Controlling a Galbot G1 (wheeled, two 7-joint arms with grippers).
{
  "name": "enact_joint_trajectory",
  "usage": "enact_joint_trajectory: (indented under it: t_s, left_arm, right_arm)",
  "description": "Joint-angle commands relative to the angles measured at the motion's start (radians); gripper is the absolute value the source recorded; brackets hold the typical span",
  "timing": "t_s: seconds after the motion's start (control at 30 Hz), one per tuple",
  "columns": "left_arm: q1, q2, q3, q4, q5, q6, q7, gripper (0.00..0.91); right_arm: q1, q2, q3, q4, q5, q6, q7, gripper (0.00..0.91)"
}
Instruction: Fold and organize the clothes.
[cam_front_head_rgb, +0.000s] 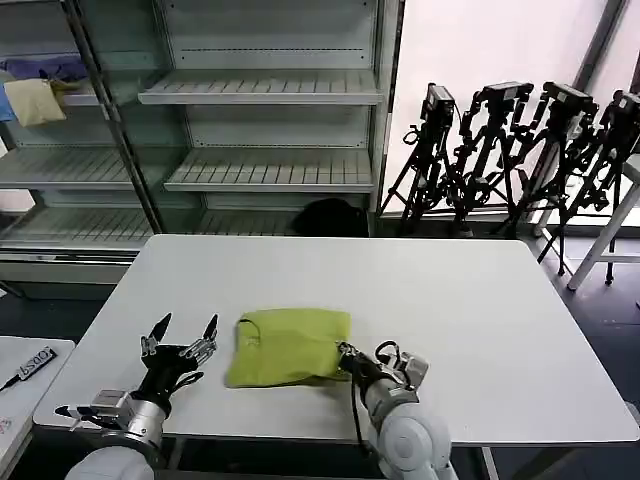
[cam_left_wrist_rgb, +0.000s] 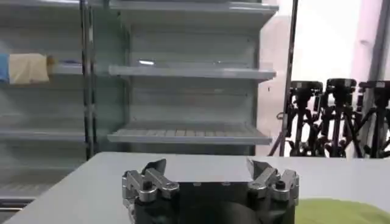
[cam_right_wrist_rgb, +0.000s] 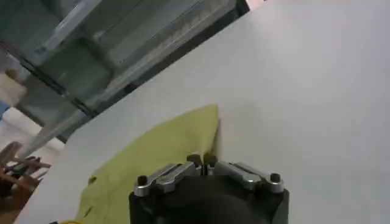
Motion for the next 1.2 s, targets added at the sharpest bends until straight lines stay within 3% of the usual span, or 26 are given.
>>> enact_joint_trajectory:
  t_s: [0.03,0.37,0.73,0.77,0.8,0.83,1.1,1.2]
  left_arm:
    - [0.0,-0.005,0.014,0.014,0.01,-0.002,0.001,0.907]
    - [0.006,-0.004,0.017,0.026,0.011,-0.009,0.0,0.907]
    - [0.007,-0.001,0.019,0.043,0.01,-0.018,-0.002,0.907]
    - [0.007,-0.001,0.018,0.041,0.009,-0.016,-0.002,0.907]
    - [0.007,0.0,0.017,0.041,0.009,-0.015,-0.002,0.907]
    - [0.007,0.001,0.016,0.038,0.008,-0.015,-0.002,0.907]
    - [0.011,0.005,0.012,0.02,0.006,-0.013,0.0,0.907]
    - [0.009,0.002,0.016,0.02,0.008,-0.013,0.0,0.907]
  right_arm:
    - [-0.092,-0.105,0.116,0.08,0.022,0.003,-0.043,0.0]
    - [-0.13,-0.146,0.197,0.069,0.018,0.005,-0.101,0.0]
    - [-0.124,-0.142,0.211,0.054,0.005,0.005,-0.122,0.0]
    - [-0.124,-0.137,0.207,0.053,-0.003,0.005,-0.125,0.474]
    - [-0.124,-0.135,0.205,0.053,-0.016,0.005,-0.133,0.474]
    - [-0.126,-0.132,0.203,0.054,-0.029,0.005,-0.138,0.907]
    - [-0.145,-0.133,0.207,0.087,-0.058,0.006,-0.107,0.907]
    - [-0.156,-0.136,0.218,0.095,-0.11,0.006,-0.104,0.907]
